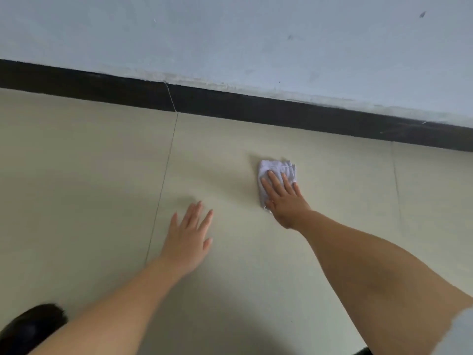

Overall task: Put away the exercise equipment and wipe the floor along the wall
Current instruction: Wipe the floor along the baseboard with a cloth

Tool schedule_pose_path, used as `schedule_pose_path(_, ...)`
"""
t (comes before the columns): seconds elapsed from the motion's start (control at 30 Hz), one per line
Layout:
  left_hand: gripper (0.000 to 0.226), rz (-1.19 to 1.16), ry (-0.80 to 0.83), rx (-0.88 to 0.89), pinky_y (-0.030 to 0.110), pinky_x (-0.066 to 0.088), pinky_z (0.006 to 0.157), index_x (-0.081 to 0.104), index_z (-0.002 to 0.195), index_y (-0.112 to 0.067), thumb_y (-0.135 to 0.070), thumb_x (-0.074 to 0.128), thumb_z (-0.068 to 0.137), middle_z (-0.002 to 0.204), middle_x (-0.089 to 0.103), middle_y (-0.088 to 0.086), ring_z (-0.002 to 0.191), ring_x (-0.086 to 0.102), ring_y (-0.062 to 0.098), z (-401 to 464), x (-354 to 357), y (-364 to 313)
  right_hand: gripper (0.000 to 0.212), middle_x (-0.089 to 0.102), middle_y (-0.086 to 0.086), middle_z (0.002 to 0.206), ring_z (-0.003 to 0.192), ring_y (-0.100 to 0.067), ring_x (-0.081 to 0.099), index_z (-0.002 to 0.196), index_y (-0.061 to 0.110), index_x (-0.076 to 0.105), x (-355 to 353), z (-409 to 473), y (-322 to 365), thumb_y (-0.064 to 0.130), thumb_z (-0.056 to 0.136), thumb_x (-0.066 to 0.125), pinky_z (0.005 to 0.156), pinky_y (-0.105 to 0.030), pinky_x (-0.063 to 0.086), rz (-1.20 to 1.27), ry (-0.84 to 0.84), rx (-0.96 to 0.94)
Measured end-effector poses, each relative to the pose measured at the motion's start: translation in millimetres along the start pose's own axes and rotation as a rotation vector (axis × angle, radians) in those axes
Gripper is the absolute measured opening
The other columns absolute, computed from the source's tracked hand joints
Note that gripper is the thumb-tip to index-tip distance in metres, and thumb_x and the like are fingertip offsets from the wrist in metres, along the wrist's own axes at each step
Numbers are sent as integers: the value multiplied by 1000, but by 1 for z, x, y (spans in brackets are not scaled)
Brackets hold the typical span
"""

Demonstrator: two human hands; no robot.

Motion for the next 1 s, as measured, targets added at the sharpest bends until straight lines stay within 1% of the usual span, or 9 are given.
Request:
schedule_pose_path(0.1, 79, 8, -128, 52, 60, 47, 87, 61, 127, -17, -38, 86, 55, 137, 54, 11, 123, 56, 28, 8, 13, -68, 60, -26, -1, 156, 144, -30, -22, 149, 21, -17, -15, -1, -86, 34, 103, 18, 119, -46, -2, -12, -15, 69)
schedule_pose_path(0.23, 78, -73, -152, -36, 62, 45, 85, 58, 129, -17, -34, 86, 58, 138, 54, 11, 124, 54, 32, 23, 24, -94, 62, -15, -11, 159, 145, -36, -10, 152, 14, -7, -22, -18, -186, 30, 102, 26, 118, -54, 5, 206, -212, 473)
schedule_pose_path(0.33, 69, -110, -210, -15, 62, 43, 89, 44, 136, -19, -31, 71, 74, 144, 46, 10, 129, 49, 31, 21, 26, -88, 58, -8, -14, 159, 145, -39, -8, 153, 16, 3, -19, -18, -156, 31, 99, 18, 116, -49, -7, 382, -355, 757)
schedule_pose_path(0.4, 58, -119, -219, 8, 60, 43, 92, 37, 139, -20, -34, 47, 83, 147, 42, 8, 133, 44, 27, 20, 28, -85, 57, -11, -12, 159, 144, -39, -12, 153, 17, -1, -26, 14, -78, 34, 101, 18, 115, -47, -12, 323, -391, 537)
schedule_pose_path(0.5, 59, -102, -169, -23, 59, 40, 96, 34, 143, -19, -36, 33, 86, 151, 37, 9, 138, 34, 26, 22, 36, -81, 56, -16, -4, 159, 144, -33, -19, 152, 23, -6, -26, 50, 62, 39, 102, 15, 113, -44, -18, 60, -282, -111)
schedule_pose_path(0.57, 62, -81, -118, -29, 58, 29, 106, 20, 151, -18, -36, 34, 93, 158, 9, 6, 145, 21, 27, 24, 35, -84, 54, -11, 0, 160, 146, -29, -15, 152, 26, -1, -27, 51, 85, 38, 103, 18, 115, -44, -15, -54, -213, -362)
schedule_pose_path(0.63, 67, -93, -29, -27, 52, 8, 116, -7, 151, -23, -38, 34, 99, 148, -30, -3, 148, -9, 21, 26, 38, -82, 53, -9, 2, 160, 146, -26, -13, 152, 29, 0, -31, 48, 50, 36, 103, 19, 118, -44, -10, -67, -222, -381)
schedule_pose_path(0.87, 74, -101, 53, -51, 49, 0, 117, -19, 148, -26, -39, 35, 99, 139, -42, -7, 143, -25, 15, 25, 40, -81, 55, -20, -1, 158, 145, -28, -17, 151, 28, -11, -19, -44, -262, 39, 102, 11, 118, -48, -6, 309, -289, 568)
schedule_pose_path(1.0, 73, -148, 91, -34, 49, -1, 117, -18, 148, -27, -33, 37, 100, 146, -39, -8, 143, -25, 14, 24, 39, -79, 58, -9, -7, 160, 146, -34, -9, 153, 21, -1, -8, -51, -261, 34, 100, 19, 115, -55, -5, 513, -354, 869)
Point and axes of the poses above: each hand's wrist, its own z-axis towards the middle knuckle, its own x-axis out of the palm, y = z × x, the point moved 10 cm from there along z, towards the middle knuckle
